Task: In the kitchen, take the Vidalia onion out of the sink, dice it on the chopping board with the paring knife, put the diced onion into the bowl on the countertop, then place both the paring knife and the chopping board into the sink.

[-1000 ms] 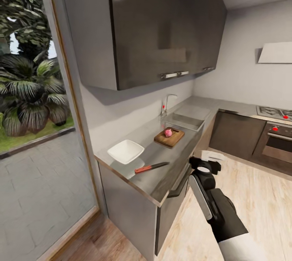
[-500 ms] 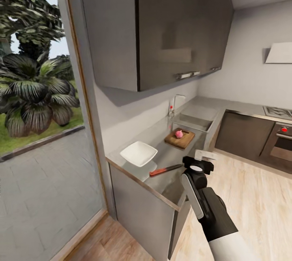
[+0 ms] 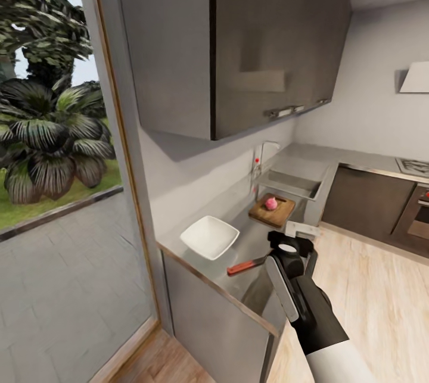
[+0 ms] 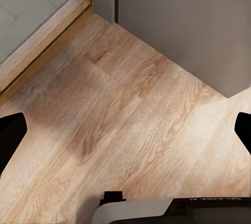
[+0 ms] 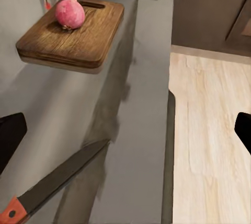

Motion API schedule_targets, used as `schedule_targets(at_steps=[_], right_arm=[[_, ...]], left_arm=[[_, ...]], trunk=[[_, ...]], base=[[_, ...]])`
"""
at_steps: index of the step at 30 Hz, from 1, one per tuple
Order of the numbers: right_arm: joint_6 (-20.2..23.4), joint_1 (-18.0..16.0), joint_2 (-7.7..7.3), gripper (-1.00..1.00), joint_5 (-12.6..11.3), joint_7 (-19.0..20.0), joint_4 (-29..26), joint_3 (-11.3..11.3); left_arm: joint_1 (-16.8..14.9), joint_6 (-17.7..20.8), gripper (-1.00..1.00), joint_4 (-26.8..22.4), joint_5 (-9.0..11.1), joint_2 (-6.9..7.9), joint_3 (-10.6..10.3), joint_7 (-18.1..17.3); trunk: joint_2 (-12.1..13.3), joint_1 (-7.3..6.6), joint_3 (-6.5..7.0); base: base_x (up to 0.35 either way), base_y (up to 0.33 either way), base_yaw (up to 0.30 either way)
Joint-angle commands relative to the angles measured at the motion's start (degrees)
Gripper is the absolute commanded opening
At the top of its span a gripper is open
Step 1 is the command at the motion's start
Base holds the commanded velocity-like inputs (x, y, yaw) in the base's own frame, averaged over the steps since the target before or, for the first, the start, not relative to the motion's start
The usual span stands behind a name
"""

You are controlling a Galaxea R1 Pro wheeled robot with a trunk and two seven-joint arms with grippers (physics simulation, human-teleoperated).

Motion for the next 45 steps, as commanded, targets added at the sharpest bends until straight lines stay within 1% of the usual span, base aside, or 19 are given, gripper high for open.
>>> schedule_targets(at_steps=[1, 6, 12, 19, 24, 26, 31, 36, 39, 40, 45], right_arm=[[0.2, 0.0, -0.01, 1.0, -0.4, -0.5, 0.2, 0.1], [0.1, 0.0, 0.03, 1.0, -0.5, -0.5, 1.4, 0.1], [-0.5, 0.0, 0.35, 1.0, -0.7, -0.3, 4.4, 0.1], [-2.0, 0.0, 1.37, 1.0, -0.9, -0.1, 7.1, 0.1], [-2.1, 0.0, 2.3, 1.0, -3.1, -0.1, 7.5, 0.2], [-2.1, 0.0, 2.65, 1.0, -3.5, 0.0, 7.6, 0.2], [-2.2, 0.0, 3.25, 1.0, -3.9, 0.1, 9.0, 0.3], [-2.2, 0.0, 3.39, 1.0, -3.9, 0.1, 10.2, 0.3], [-2.2, 0.0, 3.69, 1.0, -4.0, 1.3, 11.5, 0.3], [-2.2, 0.0, 3.93, 1.0, -4.0, 2.5, 12.7, 0.3], [-2.3, 0.0, 3.93, 1.0, -4.0, 3.3, 14.0, 0.3]], left_arm=[[0.0, -0.1, 1.0, 0.0, 0.6, 0.06, -0.4, -0.1], [0.0, -0.1, 1.0, 0.0, 0.6, 0.06, -0.5, -0.1], [0.0, -0.1, 1.0, 0.0, 0.6, 0.06, -0.5, -0.1], [0.0, -0.1, 1.0, 0.0, 0.6, -0.13, -0.5, -0.1], [0.0, -0.1, 1.0, 0.0, 0.6, -0.2, -0.5, -0.1], [0.0, -0.1, 1.0, 0.0, 0.6, -0.2, -0.5, -0.1], [0.0, -0.1, 1.0, 0.0, 0.6, -0.2, -0.5, -0.1], [0.0, -0.1, 1.0, 0.0, 0.6, -0.2, -0.5, -0.1], [0.0, -0.1, 1.0, 0.0, 0.6, -0.2, -0.5, -0.1], [0.0, -0.1, 1.0, 0.0, 0.6, -0.2, -0.5, -0.1], [0.0, -0.1, 1.0, 0.0, 0.6, -0.2, -0.5, -0.1]], trunk=[[0.0, 0.05, -0.02], [0.0, 0.05, -0.02], [0.0, 0.05, -0.02], [0.0, 0.05, -0.02], [0.0, 0.05, -0.02], [0.0, 0.05, -0.02], [0.0, 0.05, -0.02], [0.0, 0.05, -0.02], [0.0, 0.05, -0.02], [0.0, 0.05, -0.03], [0.0, 0.05, -0.19]], base=[[0.295, 0.002, 0.0], [0.261, 0.001, 0.0], [0.069, 0.0, 0.0], [0.007, 0.0, 0.0], [0.0, 0.0, 0.0], [0.0, 0.0, 0.0], [0.0, 0.0, 0.0], [0.0, 0.0, 0.0], [0.0, 0.0, 0.0], [0.0, 0.0, 0.0], [0.0, 0.0, 0.0]])
